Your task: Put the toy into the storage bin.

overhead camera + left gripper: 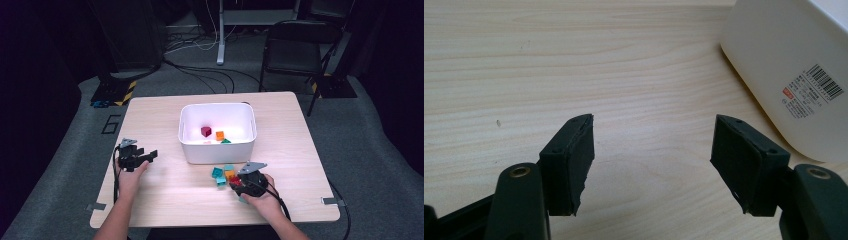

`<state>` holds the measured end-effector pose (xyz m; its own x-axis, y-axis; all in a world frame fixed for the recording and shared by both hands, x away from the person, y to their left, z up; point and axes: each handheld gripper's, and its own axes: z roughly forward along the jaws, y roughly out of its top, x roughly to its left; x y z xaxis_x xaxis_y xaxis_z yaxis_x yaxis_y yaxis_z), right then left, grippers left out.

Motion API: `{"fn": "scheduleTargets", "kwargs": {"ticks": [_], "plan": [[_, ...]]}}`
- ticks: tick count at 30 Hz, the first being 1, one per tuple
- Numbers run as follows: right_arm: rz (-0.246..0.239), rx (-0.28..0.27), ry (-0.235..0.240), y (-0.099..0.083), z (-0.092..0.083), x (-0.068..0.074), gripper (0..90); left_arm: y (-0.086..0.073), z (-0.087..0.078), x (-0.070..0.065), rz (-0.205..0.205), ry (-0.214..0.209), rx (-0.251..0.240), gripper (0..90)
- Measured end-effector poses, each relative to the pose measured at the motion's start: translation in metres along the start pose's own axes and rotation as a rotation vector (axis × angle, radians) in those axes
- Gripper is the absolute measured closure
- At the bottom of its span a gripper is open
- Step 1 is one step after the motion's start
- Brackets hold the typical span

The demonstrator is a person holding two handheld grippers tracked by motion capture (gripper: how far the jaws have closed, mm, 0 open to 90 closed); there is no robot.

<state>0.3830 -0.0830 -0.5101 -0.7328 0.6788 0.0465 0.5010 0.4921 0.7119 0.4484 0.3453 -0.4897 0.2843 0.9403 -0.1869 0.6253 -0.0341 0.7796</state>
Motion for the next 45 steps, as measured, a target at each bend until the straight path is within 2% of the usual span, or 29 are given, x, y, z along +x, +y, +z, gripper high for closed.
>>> {"fn": "scheduleTargets", "kwargs": {"ticks": [4,9,10,13,16,21,23,31,45], "plan": [[0.016,0.004,-0.002,-0.002,-0.002,-0.003,53.4,0.000,0.000,0.000,0.000,0.001,0.001,33.2],[0.010,0.009,-0.006,-0.001,0.002,-0.003,49.3,0.000,0.000,0.000,0.003,0.000,0.003,33.3],[0.019,0.009,-0.009,-0.001,0.003,-0.002,51.0,0.000,0.000,0.000,0.003,0.000,0.003,33.3],[0.000,0.007,-0.009,0.000,0.005,-0.002,57.8,0.000,0.000,0.000,0.001,0.001,0.001,33.3],[0.002,0.009,-0.015,0.001,0.002,-0.002,58.3,0.000,0.000,0.001,-0.002,0.000,0.002,33.3],[0.010,-0.005,0.002,0.006,-0.009,-0.003,58.4,0.000,0.000,0.000,0.000,0.000,0.001,33.2],[-0.004,-0.013,0.011,0.008,-0.012,-0.005,58.4,0.000,0.000,0.000,0.000,0.001,0.003,33.3],[0.002,-0.003,0.065,0.021,-0.029,-0.009,58.5,0.000,0.001,0.000,0.004,0.001,0.004,33.3],[-0.027,-0.014,0.127,0.061,-0.063,-0.016,58.5,0.000,0.001,0.000,0.005,0.001,0.006,33.3]]}}
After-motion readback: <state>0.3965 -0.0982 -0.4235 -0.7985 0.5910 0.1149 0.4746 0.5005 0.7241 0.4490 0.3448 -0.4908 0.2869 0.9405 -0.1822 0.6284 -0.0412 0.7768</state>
